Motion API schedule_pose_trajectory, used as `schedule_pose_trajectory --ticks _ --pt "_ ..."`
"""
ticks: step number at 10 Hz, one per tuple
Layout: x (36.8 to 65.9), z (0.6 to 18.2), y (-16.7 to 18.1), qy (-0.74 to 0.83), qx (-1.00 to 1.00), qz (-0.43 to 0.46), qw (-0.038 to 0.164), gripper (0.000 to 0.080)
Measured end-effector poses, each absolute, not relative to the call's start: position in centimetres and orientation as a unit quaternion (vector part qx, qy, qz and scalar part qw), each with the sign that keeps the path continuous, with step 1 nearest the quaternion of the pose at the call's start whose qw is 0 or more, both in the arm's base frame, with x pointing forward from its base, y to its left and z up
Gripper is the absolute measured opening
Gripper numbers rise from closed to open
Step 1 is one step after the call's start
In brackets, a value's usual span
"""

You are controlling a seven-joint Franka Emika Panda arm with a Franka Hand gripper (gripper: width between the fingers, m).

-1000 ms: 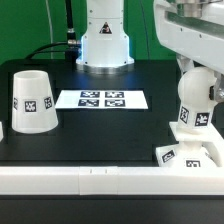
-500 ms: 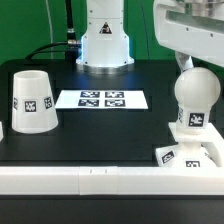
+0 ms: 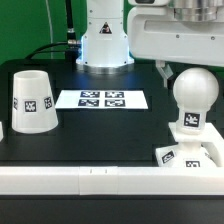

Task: Assemble lamp

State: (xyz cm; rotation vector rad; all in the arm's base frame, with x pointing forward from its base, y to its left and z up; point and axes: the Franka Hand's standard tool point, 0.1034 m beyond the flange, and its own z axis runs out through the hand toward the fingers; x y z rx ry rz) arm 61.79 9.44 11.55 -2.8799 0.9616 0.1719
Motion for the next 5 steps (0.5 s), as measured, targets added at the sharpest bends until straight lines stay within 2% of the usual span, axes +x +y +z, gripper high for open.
schedule_pose_trajectory --ticks 5 --pt "62.21 11.98 9.41 0.13 -0.989 0.043 0.061 0.0699"
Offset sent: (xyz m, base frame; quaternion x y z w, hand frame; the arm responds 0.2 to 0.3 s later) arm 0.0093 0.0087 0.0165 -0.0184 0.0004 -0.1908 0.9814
